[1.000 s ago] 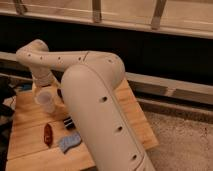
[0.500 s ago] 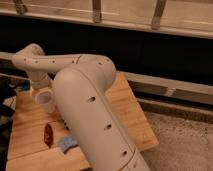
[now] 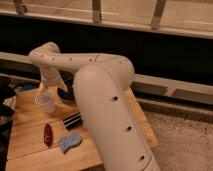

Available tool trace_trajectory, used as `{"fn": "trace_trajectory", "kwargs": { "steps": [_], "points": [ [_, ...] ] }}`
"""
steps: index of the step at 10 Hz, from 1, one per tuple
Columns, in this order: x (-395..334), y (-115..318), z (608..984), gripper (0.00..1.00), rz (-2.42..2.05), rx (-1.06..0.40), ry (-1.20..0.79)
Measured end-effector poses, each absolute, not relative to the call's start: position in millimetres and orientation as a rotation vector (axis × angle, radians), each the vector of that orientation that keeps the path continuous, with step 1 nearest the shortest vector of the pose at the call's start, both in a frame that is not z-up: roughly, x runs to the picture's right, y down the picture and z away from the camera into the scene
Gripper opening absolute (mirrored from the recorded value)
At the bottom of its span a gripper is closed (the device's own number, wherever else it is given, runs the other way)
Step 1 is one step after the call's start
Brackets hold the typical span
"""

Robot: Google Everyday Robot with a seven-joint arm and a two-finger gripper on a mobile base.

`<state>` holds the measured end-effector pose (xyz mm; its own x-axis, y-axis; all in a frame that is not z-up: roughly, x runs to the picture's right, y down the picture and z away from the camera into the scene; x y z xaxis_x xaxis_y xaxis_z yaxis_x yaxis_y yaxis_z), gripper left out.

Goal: Pick up the ceramic cup

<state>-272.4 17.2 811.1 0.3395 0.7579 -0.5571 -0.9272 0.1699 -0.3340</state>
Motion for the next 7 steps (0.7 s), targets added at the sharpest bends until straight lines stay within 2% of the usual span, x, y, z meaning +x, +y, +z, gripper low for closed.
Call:
{"fn": "trace_trajectory", "kwargs": {
  "steps": [4, 7],
  "points": [
    [-255, 23, 815, 0.8, 1.26, -0.738, 0.282],
    [-279, 27, 827, 0.8, 1.239, -0.734, 0.291]
  ]
}}
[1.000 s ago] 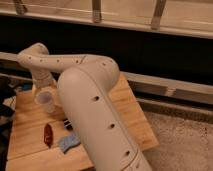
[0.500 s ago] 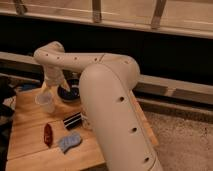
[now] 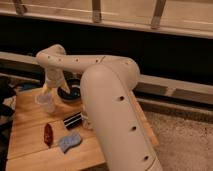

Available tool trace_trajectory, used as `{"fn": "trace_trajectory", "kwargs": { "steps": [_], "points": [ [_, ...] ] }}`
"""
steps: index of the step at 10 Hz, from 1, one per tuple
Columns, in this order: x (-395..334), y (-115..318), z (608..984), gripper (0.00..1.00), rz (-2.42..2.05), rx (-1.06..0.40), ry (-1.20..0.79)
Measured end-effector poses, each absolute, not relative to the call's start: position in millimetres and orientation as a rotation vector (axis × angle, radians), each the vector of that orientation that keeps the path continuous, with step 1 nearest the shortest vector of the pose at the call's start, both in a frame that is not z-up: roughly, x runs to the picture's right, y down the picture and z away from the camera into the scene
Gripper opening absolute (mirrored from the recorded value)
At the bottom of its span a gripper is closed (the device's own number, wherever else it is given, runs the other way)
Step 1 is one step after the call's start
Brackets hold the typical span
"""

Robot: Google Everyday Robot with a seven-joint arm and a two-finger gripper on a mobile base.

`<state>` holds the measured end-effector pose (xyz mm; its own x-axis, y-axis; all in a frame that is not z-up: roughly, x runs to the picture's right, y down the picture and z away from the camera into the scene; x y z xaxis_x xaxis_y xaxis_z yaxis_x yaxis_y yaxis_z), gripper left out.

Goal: Pick up the ceramic cup

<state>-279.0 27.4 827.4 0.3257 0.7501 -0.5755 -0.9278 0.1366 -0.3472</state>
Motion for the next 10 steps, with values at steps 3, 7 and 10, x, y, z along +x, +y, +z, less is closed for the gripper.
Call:
{"fn": "trace_trajectory", "kwargs": {
  "steps": [3, 7, 10],
  "points": [
    [-270, 37, 836, 0.8, 1.241, -0.743, 0.308],
    [-270, 42, 842, 0.49, 1.245, -0.746, 0.316],
    [-278, 47, 851, 0.17, 1.238, -0.751, 0.331]
  ]
}}
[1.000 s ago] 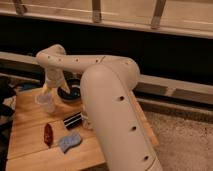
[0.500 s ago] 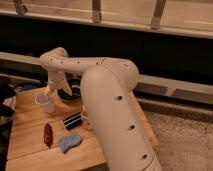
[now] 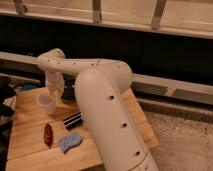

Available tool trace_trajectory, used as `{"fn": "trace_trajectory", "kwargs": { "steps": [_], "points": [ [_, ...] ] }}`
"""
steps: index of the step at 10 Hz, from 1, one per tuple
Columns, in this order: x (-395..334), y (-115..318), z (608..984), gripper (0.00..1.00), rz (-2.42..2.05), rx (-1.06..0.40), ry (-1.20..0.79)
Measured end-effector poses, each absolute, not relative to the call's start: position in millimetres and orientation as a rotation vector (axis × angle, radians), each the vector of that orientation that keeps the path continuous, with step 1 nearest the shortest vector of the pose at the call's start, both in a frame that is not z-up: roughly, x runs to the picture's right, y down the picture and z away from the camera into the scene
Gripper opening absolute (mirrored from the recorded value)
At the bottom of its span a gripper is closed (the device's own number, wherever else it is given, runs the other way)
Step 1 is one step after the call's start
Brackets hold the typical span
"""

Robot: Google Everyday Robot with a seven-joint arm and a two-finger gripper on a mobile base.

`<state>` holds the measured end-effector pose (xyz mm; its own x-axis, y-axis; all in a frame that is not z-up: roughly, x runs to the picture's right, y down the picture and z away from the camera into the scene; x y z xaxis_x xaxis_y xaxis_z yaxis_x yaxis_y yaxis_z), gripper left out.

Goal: Pick up the ceramic cup

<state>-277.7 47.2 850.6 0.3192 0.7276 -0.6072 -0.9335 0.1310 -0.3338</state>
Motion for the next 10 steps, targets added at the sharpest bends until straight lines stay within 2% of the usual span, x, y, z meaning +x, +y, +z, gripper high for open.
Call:
{"fn": "trace_trajectory", "kwargs": {
  "steps": [2, 5, 10],
  "points": [
    [-265, 53, 854, 0.04, 1.244, -0.75, 0.342],
    [-271, 54, 855, 0.03, 1.247, -0.753, 0.331],
    [-264, 36, 834, 0.03, 1.247, -0.749, 0.314]
  ]
}}
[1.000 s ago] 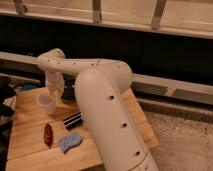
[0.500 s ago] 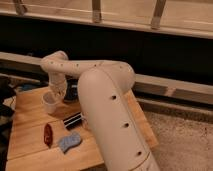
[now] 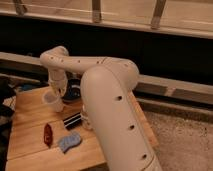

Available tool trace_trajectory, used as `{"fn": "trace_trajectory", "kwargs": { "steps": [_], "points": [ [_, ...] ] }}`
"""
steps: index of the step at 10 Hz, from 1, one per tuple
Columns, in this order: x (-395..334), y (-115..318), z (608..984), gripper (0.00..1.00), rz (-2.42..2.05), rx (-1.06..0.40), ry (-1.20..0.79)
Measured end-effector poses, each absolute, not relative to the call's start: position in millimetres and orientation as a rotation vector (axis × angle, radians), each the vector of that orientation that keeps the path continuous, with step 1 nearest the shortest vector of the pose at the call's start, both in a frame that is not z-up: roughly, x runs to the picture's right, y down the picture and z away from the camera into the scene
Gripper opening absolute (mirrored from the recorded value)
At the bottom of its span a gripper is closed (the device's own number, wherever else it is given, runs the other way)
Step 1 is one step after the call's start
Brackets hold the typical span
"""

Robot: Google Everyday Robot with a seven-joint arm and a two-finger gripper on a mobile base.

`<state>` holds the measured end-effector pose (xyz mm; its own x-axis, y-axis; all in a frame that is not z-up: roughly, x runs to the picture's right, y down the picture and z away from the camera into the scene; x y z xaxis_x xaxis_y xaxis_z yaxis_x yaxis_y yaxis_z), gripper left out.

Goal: Pick up the ceramic cup

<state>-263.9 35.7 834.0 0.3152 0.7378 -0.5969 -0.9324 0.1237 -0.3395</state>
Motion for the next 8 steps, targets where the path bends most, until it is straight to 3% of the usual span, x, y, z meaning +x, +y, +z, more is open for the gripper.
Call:
{"fn": "trace_trajectory", "kwargs": {
  "steps": [8],
  "points": [
    [-256, 21, 819, 0.03, 1.245, -0.726, 0.291]
  ]
}}
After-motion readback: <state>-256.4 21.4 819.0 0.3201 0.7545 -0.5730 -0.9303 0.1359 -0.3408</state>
